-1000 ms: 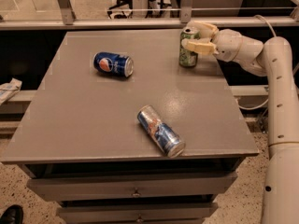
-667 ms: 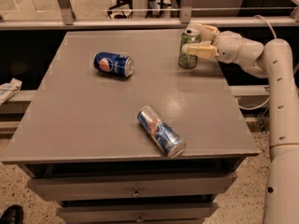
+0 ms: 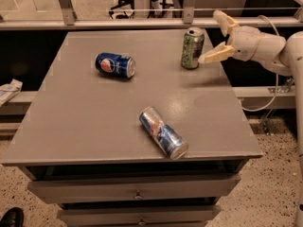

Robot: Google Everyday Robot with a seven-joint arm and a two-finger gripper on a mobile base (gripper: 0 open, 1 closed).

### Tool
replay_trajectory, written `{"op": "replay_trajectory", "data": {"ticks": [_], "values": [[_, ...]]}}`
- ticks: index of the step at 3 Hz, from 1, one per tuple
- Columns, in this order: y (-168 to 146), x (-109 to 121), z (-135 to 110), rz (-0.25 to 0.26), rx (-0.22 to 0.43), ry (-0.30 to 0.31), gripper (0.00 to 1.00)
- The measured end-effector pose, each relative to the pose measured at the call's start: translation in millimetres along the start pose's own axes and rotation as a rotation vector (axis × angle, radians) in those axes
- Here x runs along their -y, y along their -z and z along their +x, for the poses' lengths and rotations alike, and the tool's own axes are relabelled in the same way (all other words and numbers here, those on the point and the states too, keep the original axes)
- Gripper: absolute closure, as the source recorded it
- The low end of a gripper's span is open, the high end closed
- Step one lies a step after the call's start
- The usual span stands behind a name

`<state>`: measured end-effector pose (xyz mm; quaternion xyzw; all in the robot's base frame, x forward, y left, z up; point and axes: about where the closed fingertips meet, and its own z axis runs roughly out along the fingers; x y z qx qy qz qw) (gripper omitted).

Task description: Place green can upright

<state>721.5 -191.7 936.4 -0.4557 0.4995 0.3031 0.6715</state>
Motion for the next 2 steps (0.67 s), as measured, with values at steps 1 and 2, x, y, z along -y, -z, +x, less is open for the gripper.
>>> {"op": "replay_trajectory", "data": {"ticks": [1, 2], "values": [[16, -2, -34, 0.045, -0.112, 0.089, 0.0], [13, -6, -48, 0.045, -0.133, 0.114, 0.0]]}}
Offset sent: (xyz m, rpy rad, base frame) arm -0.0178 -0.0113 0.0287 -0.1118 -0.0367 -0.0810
